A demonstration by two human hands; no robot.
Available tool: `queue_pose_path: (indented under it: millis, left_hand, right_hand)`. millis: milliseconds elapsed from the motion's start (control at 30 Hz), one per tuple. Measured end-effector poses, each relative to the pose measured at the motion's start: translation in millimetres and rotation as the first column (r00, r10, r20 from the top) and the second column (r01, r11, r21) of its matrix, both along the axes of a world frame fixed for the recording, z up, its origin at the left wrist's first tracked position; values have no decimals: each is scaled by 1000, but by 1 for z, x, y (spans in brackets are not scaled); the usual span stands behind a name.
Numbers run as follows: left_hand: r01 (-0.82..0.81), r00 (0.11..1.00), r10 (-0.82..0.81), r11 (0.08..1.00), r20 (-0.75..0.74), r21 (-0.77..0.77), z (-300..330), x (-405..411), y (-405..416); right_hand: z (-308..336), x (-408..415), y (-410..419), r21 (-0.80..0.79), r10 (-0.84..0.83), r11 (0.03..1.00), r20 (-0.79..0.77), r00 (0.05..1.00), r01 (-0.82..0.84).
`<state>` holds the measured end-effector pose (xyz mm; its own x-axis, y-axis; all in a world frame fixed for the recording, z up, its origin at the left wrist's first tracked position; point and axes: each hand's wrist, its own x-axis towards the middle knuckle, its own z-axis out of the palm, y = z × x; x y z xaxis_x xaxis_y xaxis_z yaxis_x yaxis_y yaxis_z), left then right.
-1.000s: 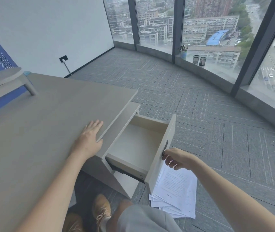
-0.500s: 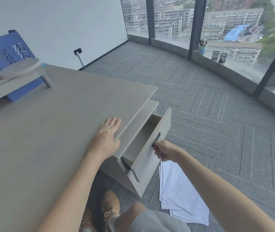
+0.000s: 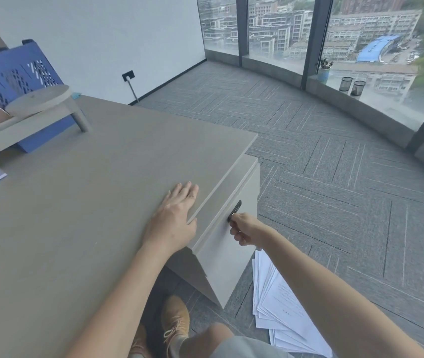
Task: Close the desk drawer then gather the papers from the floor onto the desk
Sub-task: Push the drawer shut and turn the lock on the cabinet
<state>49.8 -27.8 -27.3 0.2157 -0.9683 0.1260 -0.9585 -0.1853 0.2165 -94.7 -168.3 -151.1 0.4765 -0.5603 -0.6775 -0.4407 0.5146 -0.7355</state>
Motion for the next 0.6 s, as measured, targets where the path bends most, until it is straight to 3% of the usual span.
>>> queue_pose_path:
  millis: [400,600]
  left_hand:
    - [11,998,-12,1000,56,18,-3,-1,-3]
    - [11,998,-13,1000,63,28,-3,-2,-3]
  right_hand:
    - [-4,9,-4,25,-3,1000,82,997,1]
    - [-1,8,-4,-74,49,996,32,998,-46]
